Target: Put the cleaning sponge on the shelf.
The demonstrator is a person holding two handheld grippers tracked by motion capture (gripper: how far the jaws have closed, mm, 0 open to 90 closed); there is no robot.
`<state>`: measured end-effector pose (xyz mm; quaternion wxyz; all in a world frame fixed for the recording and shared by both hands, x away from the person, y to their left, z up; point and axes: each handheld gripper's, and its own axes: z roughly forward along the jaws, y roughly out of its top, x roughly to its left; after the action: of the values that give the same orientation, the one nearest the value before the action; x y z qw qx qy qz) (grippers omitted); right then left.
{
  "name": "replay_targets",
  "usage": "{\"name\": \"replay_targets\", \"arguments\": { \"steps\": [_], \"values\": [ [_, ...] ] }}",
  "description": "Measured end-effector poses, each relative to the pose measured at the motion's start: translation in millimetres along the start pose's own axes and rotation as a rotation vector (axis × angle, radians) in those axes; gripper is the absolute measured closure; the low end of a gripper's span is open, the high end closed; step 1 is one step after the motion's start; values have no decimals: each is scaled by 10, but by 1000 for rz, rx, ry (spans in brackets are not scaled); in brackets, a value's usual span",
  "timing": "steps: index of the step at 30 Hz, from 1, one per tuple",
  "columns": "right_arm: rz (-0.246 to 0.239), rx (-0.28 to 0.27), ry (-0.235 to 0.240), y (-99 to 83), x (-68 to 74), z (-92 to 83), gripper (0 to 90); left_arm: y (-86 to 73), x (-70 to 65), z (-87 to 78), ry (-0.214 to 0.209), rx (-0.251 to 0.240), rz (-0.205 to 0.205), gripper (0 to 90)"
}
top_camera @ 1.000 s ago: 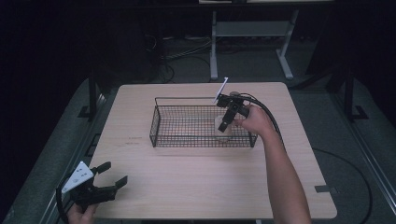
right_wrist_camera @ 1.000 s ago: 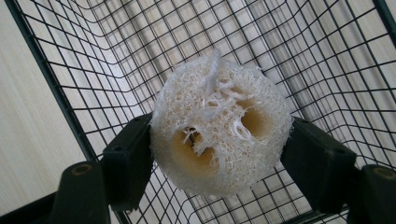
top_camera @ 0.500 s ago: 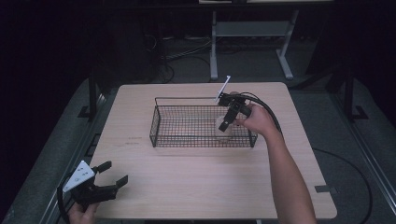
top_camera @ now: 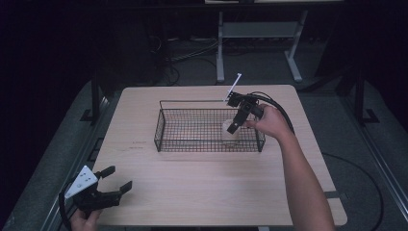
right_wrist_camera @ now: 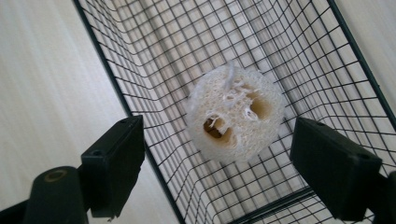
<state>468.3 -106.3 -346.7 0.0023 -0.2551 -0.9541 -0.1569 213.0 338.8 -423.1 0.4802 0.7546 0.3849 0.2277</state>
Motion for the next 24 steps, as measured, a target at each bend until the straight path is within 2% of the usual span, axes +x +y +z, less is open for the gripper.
{"name": "replay_targets", "arguments": {
  "steps": [10, 24],
  "values": [
    [-22, -13, 2, -53, 79, -106, 173, -8, 9, -4, 7, -6, -14, 138],
    [-50, -27, 2, -173, 189, -225, 171, -13, 9, 3, 6, 3, -9, 138]
  ]
}}
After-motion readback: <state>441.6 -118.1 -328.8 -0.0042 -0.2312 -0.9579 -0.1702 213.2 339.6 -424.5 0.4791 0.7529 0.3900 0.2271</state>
